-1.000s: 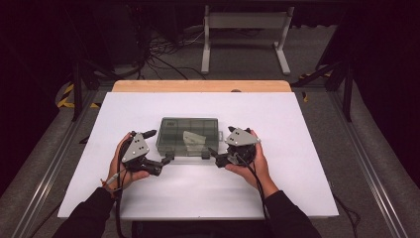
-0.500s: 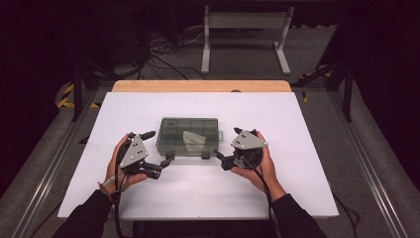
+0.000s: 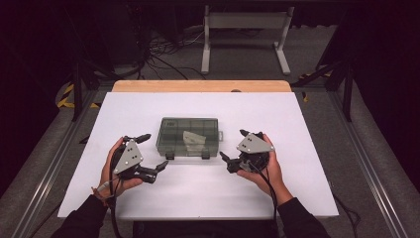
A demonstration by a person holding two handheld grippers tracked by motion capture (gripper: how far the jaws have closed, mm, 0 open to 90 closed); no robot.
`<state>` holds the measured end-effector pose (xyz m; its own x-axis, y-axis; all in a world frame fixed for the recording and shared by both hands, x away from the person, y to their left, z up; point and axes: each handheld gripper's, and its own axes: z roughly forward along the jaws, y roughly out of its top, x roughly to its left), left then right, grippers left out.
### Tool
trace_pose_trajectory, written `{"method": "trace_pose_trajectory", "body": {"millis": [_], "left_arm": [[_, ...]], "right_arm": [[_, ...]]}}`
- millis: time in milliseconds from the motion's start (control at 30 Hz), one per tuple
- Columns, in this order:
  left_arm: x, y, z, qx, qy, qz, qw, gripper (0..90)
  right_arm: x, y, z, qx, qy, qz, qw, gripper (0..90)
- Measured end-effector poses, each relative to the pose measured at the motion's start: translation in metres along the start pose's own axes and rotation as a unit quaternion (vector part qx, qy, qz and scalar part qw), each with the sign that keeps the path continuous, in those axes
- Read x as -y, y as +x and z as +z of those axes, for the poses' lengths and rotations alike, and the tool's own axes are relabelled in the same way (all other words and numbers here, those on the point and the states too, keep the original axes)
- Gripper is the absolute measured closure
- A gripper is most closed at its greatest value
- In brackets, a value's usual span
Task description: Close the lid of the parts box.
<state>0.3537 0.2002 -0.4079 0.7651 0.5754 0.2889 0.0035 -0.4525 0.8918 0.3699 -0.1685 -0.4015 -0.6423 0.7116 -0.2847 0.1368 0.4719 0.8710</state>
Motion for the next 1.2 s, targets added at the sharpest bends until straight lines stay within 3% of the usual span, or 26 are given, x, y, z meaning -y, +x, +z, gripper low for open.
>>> {"method": "trace_pose_trajectory", "body": {"millis": [700,1033,1200], "left_arm": [[0.015,-0.005,-0.027,0.012,-0.001,-0.008,0.9999,3.6],[0.022,-0.008,-0.034,0.002,0.005,-0.007,1.0000,3.1],[0.029,-0.007,-0.038,-0.002,0.010,-0.010,0.9999,2.9]], "right_arm": [[0.023,-0.008,-0.037,0.020,0.013,-0.001,0.9997,7.0],[0.033,-0.008,-0.044,0.019,0.018,-0.005,0.9996,7.0],[0.041,-0.007,-0.048,0.030,0.022,-0.009,0.9993,7.0]]}}
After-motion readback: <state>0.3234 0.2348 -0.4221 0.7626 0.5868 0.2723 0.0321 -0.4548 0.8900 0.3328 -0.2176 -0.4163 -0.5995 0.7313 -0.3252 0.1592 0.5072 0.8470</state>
